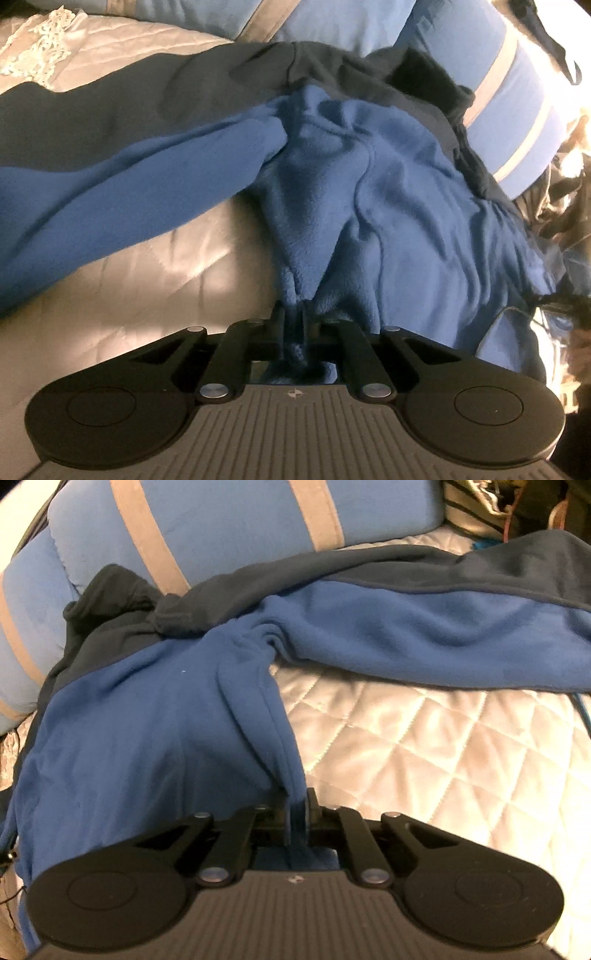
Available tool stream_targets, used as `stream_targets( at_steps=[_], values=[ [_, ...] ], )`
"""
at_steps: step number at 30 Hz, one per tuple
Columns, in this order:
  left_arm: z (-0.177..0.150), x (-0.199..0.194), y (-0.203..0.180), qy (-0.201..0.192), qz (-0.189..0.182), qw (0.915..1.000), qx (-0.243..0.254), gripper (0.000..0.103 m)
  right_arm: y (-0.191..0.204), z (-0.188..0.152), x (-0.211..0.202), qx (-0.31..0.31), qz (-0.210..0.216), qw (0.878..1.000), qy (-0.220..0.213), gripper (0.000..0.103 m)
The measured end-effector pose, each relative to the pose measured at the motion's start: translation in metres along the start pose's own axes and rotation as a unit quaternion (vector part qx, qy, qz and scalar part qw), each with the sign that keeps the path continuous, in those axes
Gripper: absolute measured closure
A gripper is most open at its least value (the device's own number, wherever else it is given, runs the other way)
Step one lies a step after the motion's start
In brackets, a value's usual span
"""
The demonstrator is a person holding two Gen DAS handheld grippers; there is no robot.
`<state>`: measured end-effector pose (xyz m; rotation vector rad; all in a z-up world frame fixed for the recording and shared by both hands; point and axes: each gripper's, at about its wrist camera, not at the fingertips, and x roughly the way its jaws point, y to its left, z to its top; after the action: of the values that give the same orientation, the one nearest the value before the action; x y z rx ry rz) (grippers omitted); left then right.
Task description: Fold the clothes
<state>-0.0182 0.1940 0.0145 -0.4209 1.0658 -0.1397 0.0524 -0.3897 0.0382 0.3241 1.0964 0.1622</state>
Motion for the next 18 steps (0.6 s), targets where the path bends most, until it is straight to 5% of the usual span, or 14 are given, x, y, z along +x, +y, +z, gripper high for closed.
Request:
stream_targets(
  at_steps=[15, 17, 18],
  values=[
    [0.000, -0.001, -0.012, 0.009, 0.026, 0.9994, 0.021, 0.092, 0.002, -0.003, -0.015, -0.020, 0.003, 1.000, 0.002, 0.096],
    [0.006, 0.002, -0.006, 0.001, 0.022, 0.9997, 0.001, 0.083, 0.004, 0.001, -0.014, -0.022, -0.014, 1.000, -0.007, 0.060],
    [0.009, 0.001, -0.003, -0.006, 0.026, 0.9996, -0.010, 0.077, 0.007, 0.003, -0.016, -0.026, -0.024, 0.999, -0.021, 0.052]
  ],
)
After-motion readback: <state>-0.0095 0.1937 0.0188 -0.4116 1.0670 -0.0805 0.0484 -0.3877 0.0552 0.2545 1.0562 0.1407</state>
